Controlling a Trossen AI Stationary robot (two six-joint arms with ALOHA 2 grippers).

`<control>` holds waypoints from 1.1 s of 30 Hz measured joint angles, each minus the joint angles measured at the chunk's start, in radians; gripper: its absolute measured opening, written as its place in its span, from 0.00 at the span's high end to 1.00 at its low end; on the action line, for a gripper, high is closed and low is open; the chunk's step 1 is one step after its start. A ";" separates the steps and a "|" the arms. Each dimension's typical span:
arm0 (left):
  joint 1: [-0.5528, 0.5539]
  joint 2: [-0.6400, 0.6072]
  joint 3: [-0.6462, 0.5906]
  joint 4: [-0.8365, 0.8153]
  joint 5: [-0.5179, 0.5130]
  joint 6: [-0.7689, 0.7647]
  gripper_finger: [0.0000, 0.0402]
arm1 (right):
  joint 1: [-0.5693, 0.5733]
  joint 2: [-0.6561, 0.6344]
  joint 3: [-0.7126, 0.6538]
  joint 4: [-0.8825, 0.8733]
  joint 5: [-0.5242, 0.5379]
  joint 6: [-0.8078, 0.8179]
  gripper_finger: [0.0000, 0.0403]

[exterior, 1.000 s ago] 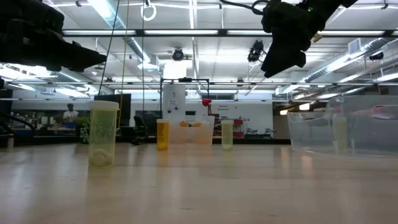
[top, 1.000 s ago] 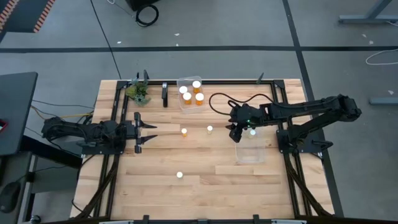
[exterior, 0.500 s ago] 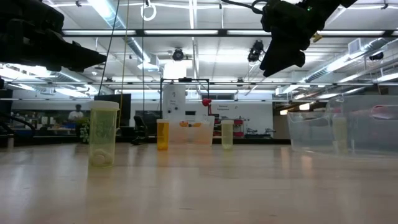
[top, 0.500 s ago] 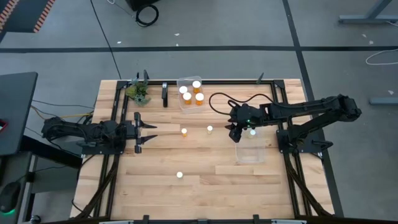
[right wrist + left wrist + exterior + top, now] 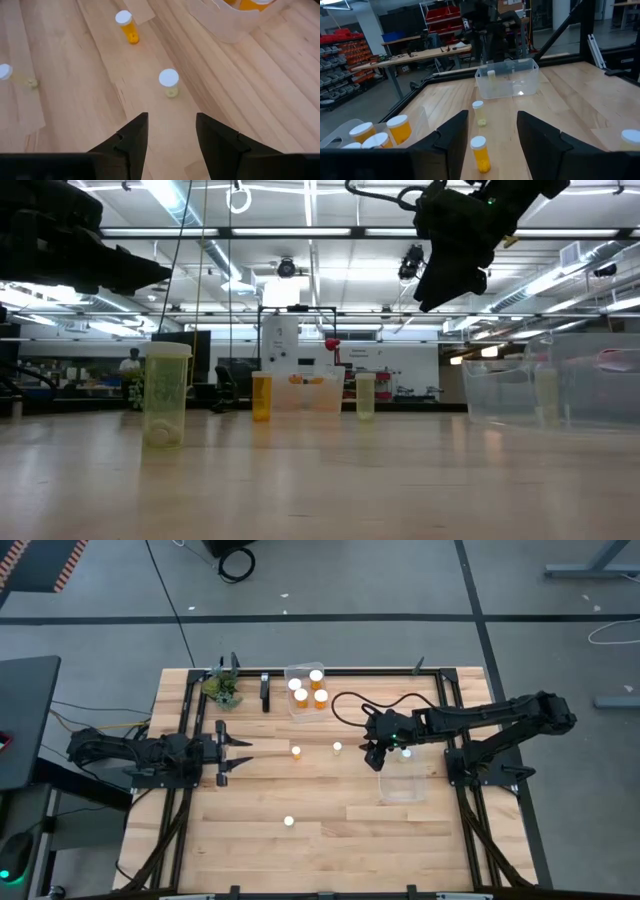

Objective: Pick and place medicine bottles into bin by pill shape (circle, oval)
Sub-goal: Put the yellow tablet bottle into the bottom transparent bin

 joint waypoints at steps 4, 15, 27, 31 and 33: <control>0.000 0.000 0.000 -0.001 0.000 0.000 0.55 | 0.000 0.000 0.000 0.008 -0.003 0.000 0.57; 0.000 0.000 0.000 -0.002 0.000 0.000 0.55 | 0.000 0.000 0.000 0.025 -0.023 0.000 0.57; 0.000 0.000 0.000 -0.003 0.000 0.000 0.56 | 0.060 0.000 0.000 0.078 -0.030 -0.005 0.57; 0.000 0.000 0.000 -0.003 0.000 0.000 0.55 | 0.081 0.000 0.000 0.103 -0.030 0.020 0.57; 0.000 0.000 0.000 -0.003 0.000 0.000 0.55 | 0.094 0.000 0.000 0.133 -0.030 0.021 0.57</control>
